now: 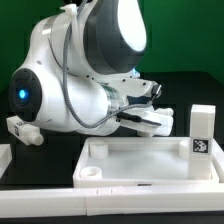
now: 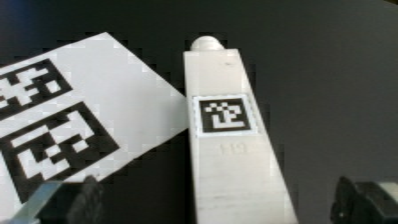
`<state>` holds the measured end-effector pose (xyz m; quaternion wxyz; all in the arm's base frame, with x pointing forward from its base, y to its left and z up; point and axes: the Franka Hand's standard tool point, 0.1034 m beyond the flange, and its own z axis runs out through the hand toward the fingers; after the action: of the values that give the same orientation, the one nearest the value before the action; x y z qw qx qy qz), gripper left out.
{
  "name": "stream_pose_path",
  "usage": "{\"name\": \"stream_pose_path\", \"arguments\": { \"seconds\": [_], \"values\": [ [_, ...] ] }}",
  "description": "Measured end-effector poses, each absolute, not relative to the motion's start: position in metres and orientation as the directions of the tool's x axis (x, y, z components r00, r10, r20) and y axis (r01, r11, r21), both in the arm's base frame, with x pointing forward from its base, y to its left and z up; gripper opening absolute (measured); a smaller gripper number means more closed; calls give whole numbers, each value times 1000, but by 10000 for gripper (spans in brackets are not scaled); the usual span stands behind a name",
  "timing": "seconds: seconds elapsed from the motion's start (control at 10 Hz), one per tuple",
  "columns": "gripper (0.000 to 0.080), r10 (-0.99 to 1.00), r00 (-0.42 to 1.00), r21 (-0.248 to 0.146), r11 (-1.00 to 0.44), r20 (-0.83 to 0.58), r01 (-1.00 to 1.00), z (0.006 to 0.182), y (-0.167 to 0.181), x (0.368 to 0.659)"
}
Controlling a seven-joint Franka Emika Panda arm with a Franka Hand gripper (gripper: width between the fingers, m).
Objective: Assemble desk
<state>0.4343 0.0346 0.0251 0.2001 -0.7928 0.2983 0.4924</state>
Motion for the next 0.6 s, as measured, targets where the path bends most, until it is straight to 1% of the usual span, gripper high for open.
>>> {"name": "stream_pose_path", "arguments": {
  "seconds": [0.1, 0.3, 0.4, 0.5, 0.6],
  "values": [
    [649, -277, 338, -23, -742, -899, -670, 25, 35, 434],
    [649, -284, 345, -19, -747, -895, -664, 16, 44, 427],
    [649, -279, 350, -23, -752, -894, -659, 12, 49, 423],
    [649, -279, 350, -23, -752, -894, -659, 13, 48, 423],
    [548, -279, 349, -23, -751, -895, -660, 12, 48, 423]
  ]
}}
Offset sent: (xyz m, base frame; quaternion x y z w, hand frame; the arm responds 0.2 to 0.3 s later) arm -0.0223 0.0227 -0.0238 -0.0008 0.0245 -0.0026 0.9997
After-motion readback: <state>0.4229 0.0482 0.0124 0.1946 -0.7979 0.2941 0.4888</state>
